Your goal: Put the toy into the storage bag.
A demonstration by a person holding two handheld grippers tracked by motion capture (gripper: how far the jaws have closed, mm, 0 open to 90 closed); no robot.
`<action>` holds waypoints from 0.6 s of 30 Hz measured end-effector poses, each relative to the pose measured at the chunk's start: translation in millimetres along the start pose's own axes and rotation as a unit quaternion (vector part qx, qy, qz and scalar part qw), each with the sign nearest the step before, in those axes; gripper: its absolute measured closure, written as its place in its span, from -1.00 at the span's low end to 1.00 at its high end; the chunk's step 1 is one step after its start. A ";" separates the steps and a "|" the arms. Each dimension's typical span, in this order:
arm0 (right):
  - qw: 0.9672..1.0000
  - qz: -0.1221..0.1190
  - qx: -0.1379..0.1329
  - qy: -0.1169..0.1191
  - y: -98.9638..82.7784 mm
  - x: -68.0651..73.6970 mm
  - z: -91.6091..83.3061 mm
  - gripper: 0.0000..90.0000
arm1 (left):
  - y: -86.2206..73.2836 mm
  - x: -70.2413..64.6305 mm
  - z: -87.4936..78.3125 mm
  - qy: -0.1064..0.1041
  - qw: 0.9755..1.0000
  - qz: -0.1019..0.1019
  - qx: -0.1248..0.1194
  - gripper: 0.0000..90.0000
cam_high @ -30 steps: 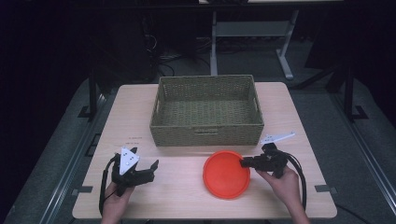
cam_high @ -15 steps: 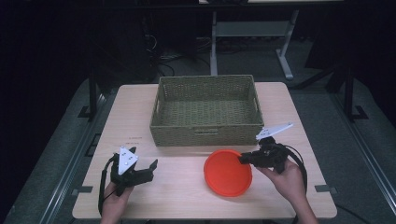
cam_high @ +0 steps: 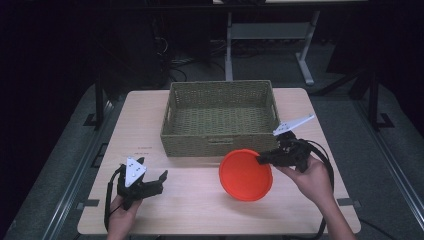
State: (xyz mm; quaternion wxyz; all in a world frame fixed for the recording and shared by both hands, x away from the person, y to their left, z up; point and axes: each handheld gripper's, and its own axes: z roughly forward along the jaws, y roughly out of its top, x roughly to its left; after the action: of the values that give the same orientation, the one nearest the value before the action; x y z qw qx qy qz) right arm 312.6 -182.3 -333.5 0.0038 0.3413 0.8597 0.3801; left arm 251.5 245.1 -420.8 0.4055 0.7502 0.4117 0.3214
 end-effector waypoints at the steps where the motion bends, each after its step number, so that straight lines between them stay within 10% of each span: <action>1: 1.000 0.002 0.000 0.001 5.3 -0.9 -2.9 0.82 | 0.1 0.3 -0.1 0.002 1.000 -0.002 0.000 -0.72; 18: 1.000 -0.005 0.002 -0.003 50.0 -8.1 -24.9 0.82 | -1.1 1.6 1.2 0.000 1.000 -0.003 0.007 -0.72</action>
State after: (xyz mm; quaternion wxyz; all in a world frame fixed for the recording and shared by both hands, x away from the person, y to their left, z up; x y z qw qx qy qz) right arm 341.4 -179.3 -285.1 0.0074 0.3381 0.8621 0.3774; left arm 252.8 246.4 -422.1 0.4017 0.7517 0.4160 0.3171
